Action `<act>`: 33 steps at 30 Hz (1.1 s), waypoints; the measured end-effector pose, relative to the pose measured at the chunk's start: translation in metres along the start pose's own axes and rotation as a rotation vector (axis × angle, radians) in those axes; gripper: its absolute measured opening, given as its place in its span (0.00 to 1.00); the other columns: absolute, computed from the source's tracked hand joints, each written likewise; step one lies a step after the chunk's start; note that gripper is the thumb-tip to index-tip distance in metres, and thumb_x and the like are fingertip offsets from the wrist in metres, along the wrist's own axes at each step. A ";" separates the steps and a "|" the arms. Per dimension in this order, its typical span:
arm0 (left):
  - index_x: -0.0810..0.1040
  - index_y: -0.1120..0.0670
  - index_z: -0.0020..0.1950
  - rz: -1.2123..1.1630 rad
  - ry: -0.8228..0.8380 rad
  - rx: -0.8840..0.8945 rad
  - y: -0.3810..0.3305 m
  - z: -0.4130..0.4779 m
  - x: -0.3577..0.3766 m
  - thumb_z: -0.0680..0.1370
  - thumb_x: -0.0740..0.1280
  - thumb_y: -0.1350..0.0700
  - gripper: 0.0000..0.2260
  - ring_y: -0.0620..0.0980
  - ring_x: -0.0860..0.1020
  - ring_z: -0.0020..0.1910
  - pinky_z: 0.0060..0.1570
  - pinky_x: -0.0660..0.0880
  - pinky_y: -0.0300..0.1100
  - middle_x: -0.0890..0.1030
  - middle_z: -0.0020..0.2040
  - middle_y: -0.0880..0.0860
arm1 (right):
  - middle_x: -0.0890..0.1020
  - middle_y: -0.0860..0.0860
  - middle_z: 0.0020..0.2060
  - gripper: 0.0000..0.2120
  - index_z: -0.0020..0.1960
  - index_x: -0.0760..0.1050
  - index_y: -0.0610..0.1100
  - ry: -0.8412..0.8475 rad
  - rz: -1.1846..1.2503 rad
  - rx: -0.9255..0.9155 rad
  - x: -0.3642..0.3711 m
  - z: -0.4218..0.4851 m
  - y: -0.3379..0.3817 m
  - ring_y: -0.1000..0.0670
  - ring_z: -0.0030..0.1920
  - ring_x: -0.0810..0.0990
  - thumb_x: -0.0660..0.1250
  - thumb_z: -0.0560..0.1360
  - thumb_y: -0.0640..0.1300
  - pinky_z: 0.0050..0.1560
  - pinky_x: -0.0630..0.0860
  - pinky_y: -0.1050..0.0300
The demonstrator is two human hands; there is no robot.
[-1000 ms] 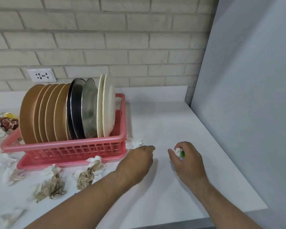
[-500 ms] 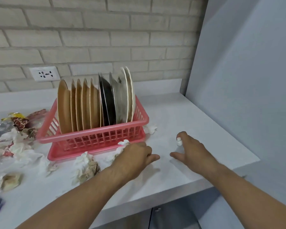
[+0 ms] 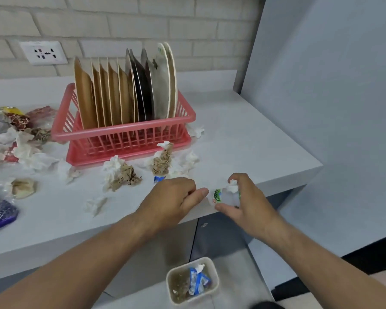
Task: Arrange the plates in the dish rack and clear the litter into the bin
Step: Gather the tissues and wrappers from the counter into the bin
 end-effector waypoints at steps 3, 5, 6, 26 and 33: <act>0.73 0.50 0.40 -0.073 0.043 -0.029 -0.013 -0.021 0.023 0.77 0.54 0.41 0.16 0.44 0.73 0.36 0.37 0.70 0.40 0.74 0.35 0.45 | 0.71 0.59 0.49 0.24 0.59 0.60 0.57 0.100 -0.003 0.009 0.008 -0.018 -0.018 0.58 0.47 0.74 0.72 0.73 0.53 0.43 0.73 0.67; 0.72 0.49 0.44 -0.119 0.100 -0.058 -0.021 -0.034 0.042 0.76 0.56 0.46 0.10 0.43 0.72 0.38 0.37 0.69 0.40 0.73 0.37 0.44 | 0.72 0.58 0.49 0.24 0.61 0.60 0.56 0.158 -0.025 0.042 0.014 -0.029 -0.036 0.57 0.46 0.75 0.71 0.73 0.55 0.43 0.73 0.65; 0.72 0.49 0.46 -0.133 0.131 -0.074 -0.020 -0.039 0.049 0.75 0.56 0.48 0.08 0.41 0.72 0.38 0.36 0.69 0.39 0.73 0.38 0.43 | 0.73 0.57 0.49 0.25 0.62 0.60 0.55 0.175 -0.039 0.068 0.018 -0.032 -0.044 0.56 0.46 0.75 0.71 0.72 0.57 0.44 0.73 0.64; 0.67 0.50 0.65 -0.027 0.694 -0.479 0.132 -0.176 0.334 0.80 0.56 0.56 0.14 0.49 0.74 0.57 0.58 0.71 0.44 0.73 0.61 0.48 | 0.70 0.51 0.61 0.22 0.67 0.63 0.52 0.295 -0.042 0.372 0.232 -0.083 -0.294 0.48 0.55 0.76 0.66 0.76 0.46 0.55 0.74 0.54; 0.72 0.51 0.56 0.015 0.598 -0.499 0.215 -0.200 0.451 0.79 0.59 0.54 0.07 0.50 0.76 0.50 0.51 0.72 0.42 0.75 0.55 0.50 | 0.72 0.50 0.60 0.21 0.69 0.63 0.51 0.297 -0.101 0.367 0.329 -0.071 -0.373 0.48 0.56 0.76 0.65 0.78 0.45 0.53 0.73 0.58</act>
Point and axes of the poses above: each hand's wrist, its own z-axis towards the middle knuckle, its own x-axis out of the palm, y = z × x, the point moved 3 cm from there along z, towards the middle knuckle
